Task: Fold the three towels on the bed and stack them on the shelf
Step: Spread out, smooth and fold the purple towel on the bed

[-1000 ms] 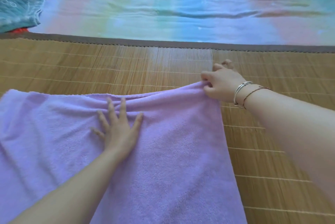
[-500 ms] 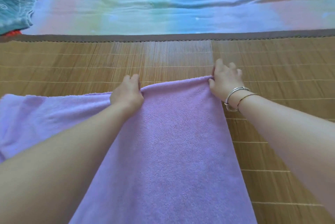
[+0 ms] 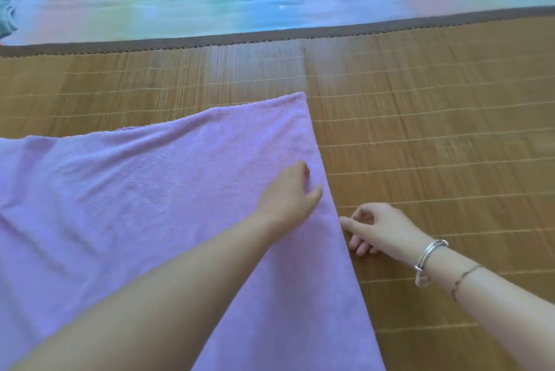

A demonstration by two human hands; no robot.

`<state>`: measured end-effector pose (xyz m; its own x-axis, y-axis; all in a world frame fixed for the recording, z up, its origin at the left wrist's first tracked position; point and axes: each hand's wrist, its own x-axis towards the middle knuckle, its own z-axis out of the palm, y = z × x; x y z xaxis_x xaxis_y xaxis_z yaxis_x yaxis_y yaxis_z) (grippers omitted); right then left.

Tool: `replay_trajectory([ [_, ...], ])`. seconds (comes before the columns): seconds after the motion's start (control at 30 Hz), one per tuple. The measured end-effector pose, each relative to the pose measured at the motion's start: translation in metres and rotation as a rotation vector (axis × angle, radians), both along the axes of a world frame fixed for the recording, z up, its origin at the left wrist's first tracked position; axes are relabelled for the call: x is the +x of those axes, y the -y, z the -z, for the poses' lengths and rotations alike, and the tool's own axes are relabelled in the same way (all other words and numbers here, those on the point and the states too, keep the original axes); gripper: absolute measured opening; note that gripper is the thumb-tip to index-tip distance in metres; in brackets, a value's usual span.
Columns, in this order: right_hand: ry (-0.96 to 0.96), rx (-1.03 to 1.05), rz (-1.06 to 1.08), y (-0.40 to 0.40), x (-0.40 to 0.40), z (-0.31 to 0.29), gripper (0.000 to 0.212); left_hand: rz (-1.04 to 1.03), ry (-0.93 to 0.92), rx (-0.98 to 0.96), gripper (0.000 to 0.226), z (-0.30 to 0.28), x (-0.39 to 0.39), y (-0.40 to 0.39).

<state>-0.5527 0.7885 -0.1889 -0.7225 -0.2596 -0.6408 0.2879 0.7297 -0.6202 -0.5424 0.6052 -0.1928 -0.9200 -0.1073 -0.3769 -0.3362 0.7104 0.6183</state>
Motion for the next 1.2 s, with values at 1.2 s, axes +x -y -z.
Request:
replay_trajectory([
  [1.2,0.323,-0.395,-0.37,0.469,0.331,-0.053,0.068,-0.32,0.033,0.075,0.068,-0.055,0.286,0.465],
])
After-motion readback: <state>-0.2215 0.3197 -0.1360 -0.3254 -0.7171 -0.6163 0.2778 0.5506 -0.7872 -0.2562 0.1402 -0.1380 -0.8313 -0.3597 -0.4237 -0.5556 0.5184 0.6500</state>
